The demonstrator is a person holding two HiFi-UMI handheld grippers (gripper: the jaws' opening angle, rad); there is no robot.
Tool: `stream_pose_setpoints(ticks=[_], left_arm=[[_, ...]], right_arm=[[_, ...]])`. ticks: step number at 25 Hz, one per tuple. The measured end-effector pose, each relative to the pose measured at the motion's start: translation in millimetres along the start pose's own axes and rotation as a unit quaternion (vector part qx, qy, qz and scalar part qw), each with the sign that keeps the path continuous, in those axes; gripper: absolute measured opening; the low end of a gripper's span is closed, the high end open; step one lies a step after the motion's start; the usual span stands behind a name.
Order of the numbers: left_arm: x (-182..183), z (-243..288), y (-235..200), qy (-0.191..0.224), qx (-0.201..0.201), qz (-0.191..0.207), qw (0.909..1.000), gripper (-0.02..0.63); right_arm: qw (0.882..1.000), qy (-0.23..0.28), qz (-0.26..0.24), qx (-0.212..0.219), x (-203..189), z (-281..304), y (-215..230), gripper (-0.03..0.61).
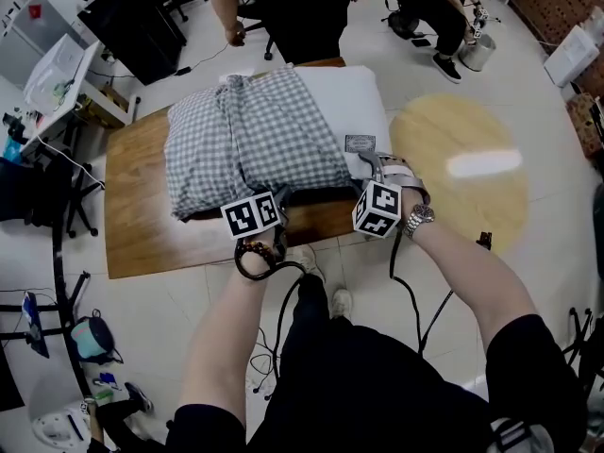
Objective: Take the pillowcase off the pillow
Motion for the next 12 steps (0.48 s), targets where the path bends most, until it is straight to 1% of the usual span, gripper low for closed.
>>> stream_pose_setpoints(ticks=[1,2,3,5,6,8,10,12], left_arm=[[5.3,-1.4,-1.2,-0.004,0.003,0.003,1.0000,0.181],[8.1,-3.5,-2.5,-0.006,0.004,0.006,1.0000,0.108],[9.0,-6.0,-3.7,-0.007,0.002,0.007,0.9999,0.069],[8.3,-10.9,-5.1,-0.007,-0.006,0.006,0.9999,0.013],[7.5,-13.1,-5.2,-0.008,-0.009,0.003,0.9999,0.009],[5.1,-17.9,-4.0,-0.009,-0.007,0.001,0.9999,0.008],[1.8,-24.4,-1.8,-0.008,0.008,0.002,0.9999,0.006],[-1.2,-34.6,-3.2,-0.003,0.032,-0.003,0.9995,0.006]], right_arm=[[1.000,-0.002,-0.002,-0.006,2.3,1.1,5.5,0.231],[1.000,-0.004,-0.004,-0.011,3.4,1.4,9.3,0.198],[1.000,-0.005,-0.004,-0.017,3.6,0.9,12.0,0.171],[1.000,-0.007,-0.001,-0.024,1.8,-1.3,17.1,0.108],[1.000,-0.008,0.002,-0.026,-0.2,-2.4,19.7,0.080],[1.000,-0.011,0.008,-0.027,-6.9,-5.1,23.7,0.054],[0.999,-0.012,0.013,-0.029,-16.5,-10.3,26.6,0.037],[0.999,-0.013,0.014,-0.033,-26.8,-15.6,29.3,0.031]])
Point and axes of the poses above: the fingertips, and each gripper's own axes: z forward along the fingers, y to its right, x out of its top, the point moved 8 cm from there along -z, backward along the fingers, and after that the axes turned 7 degrees about -x, right-handed, at the moved point
